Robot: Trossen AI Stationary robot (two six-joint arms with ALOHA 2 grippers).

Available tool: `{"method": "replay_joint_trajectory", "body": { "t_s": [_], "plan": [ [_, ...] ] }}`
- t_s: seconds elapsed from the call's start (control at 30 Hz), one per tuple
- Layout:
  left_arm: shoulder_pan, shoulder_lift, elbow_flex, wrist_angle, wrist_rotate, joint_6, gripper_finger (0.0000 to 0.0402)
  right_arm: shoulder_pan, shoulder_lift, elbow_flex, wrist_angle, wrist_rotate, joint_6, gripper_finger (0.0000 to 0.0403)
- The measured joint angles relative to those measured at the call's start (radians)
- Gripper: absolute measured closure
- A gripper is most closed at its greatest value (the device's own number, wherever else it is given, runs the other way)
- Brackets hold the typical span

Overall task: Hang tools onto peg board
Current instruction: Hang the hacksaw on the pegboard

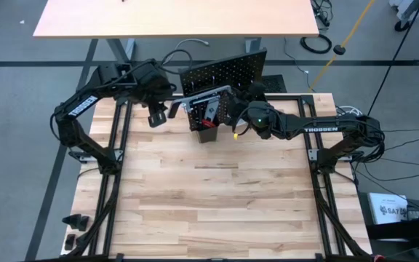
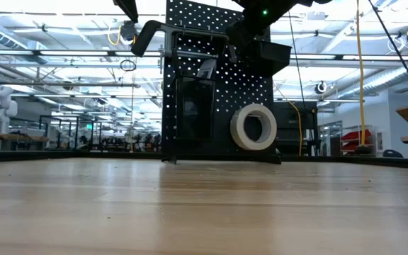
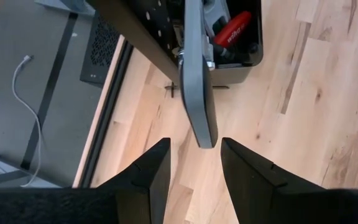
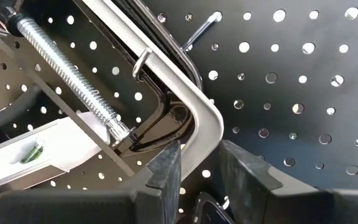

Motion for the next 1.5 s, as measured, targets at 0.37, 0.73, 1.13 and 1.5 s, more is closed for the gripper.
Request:
{"method": "replay_joint_trajectory", "body": {
  "t_s": [0.37,0.73,1.13,1.5],
  "plan": [
    [0.000,-0.013,-0.084,0.001,0.029,-0.023,0.0258,0.000,0.000,0.000,0.001,0.028,0.022,0.0300],
    [0.072,-0.120,-0.392,0.115,0.171,0.035,0.0258,-0.002,0.000,0.000,0.000,0.028,0.045,0.0300],
    [0.068,-0.319,-0.410,0.239,0.247,-0.048,0.0258,0.066,-0.048,0.041,0.018,0.025,-0.013,0.0300],
    [-0.032,-0.554,-0.804,0.593,0.293,-0.260,0.0258,0.247,-0.189,0.053,-0.135,0.010,0.096,0.0300]
  ]
}}
